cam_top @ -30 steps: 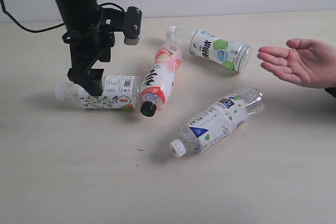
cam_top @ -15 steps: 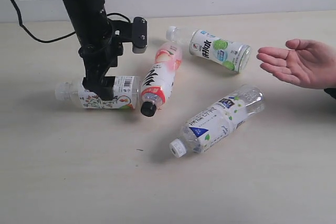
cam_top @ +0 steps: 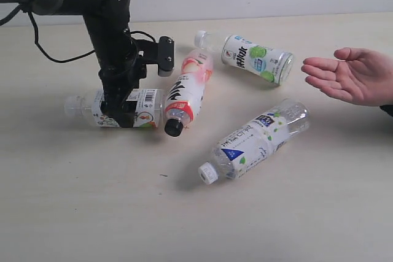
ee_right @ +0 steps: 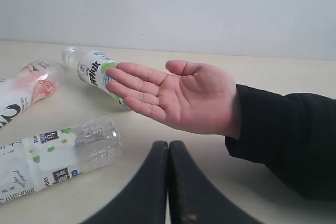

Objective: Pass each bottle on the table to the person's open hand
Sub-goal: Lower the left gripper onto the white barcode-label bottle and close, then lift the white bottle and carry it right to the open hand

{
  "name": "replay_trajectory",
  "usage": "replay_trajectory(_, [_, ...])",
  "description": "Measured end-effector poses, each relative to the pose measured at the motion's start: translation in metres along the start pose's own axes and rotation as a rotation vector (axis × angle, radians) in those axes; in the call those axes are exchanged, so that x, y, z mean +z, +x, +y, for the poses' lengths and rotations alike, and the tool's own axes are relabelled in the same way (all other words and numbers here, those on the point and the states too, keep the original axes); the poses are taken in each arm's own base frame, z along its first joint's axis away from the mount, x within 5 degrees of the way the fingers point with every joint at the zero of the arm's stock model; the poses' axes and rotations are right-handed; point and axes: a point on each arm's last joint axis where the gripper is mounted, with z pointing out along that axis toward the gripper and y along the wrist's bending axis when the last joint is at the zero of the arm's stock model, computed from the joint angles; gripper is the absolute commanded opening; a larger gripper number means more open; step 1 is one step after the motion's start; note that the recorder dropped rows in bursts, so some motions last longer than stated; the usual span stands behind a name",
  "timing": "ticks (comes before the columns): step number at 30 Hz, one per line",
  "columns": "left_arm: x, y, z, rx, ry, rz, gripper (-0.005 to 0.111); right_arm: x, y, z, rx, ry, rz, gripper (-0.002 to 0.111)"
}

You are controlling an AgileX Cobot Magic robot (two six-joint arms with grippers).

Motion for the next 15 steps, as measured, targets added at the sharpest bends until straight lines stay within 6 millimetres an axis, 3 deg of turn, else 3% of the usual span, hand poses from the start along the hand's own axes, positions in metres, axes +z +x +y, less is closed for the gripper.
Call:
replay_trajectory(8, [0.000, 0.004, -0.003, 0.018, 0.028, 0.049, 0.000, 0.000, 0.000, 0.000, 0.000, 0.000, 0.000, 0.000])
replay_trajectory(15, [-0.003, 0.021, -0.005, 0.068, 0.065, 0.230, 0.000, 0.000, 0.000, 0.000, 0.000, 0.000, 0.000, 0.000])
